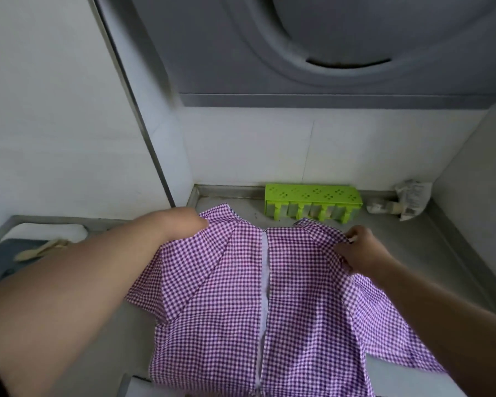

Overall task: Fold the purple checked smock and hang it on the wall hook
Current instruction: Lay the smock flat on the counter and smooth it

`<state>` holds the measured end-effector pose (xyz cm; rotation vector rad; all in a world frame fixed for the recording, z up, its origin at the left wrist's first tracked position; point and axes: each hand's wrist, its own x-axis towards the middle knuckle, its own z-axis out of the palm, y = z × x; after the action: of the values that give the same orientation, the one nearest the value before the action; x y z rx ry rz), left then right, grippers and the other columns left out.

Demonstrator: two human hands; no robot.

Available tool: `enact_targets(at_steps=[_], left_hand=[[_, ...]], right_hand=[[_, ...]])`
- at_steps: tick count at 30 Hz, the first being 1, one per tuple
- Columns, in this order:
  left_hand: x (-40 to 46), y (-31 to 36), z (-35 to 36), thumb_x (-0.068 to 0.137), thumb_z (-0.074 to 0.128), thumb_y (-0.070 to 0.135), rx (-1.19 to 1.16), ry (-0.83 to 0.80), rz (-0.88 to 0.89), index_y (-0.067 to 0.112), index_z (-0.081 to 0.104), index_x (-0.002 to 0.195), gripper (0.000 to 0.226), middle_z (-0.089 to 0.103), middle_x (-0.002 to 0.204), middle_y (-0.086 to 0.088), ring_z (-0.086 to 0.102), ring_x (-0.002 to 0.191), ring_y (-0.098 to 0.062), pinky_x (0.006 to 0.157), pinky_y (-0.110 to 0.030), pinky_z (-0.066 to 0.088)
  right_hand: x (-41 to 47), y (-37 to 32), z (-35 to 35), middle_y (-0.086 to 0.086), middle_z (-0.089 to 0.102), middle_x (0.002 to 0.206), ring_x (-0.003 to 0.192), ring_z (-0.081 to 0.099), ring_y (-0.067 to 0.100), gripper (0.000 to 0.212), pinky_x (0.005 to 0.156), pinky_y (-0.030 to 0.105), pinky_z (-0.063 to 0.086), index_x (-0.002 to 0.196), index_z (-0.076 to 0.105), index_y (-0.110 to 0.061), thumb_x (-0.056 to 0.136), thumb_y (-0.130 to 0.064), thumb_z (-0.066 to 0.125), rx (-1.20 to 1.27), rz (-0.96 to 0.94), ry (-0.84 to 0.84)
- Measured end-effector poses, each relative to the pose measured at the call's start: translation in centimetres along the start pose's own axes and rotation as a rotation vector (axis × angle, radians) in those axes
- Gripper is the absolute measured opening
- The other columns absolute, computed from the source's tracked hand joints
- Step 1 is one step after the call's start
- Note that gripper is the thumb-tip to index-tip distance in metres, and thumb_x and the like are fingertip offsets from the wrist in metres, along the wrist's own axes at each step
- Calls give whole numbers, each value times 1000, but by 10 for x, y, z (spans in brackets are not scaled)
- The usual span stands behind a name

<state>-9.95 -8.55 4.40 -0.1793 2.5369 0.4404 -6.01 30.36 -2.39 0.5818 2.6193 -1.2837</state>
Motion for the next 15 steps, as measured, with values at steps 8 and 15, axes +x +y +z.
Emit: enact_targets(at_steps=[8, 15], left_hand=[[-67, -47, 10, 105, 56, 32, -840, -266, 191, 7, 65, 137, 41, 75, 129, -10, 69, 124, -30, 120, -52, 41], [-141, -29, -1, 108, 42, 35, -1012, -348, 397, -6, 60, 136, 53, 62, 127, -25, 56, 108, -35, 103, -46, 41]], right_hand=[[-82, -18, 27, 24, 68, 93, 78, 75, 32, 13, 68, 44, 65, 94, 52, -6, 98, 5, 56, 804, 192, 27], [-148, -109, 30, 24, 67, 110, 96, 72, 31, 12, 95, 43, 60, 96, 67, -1, 100, 1, 56, 1020, -84, -5]])
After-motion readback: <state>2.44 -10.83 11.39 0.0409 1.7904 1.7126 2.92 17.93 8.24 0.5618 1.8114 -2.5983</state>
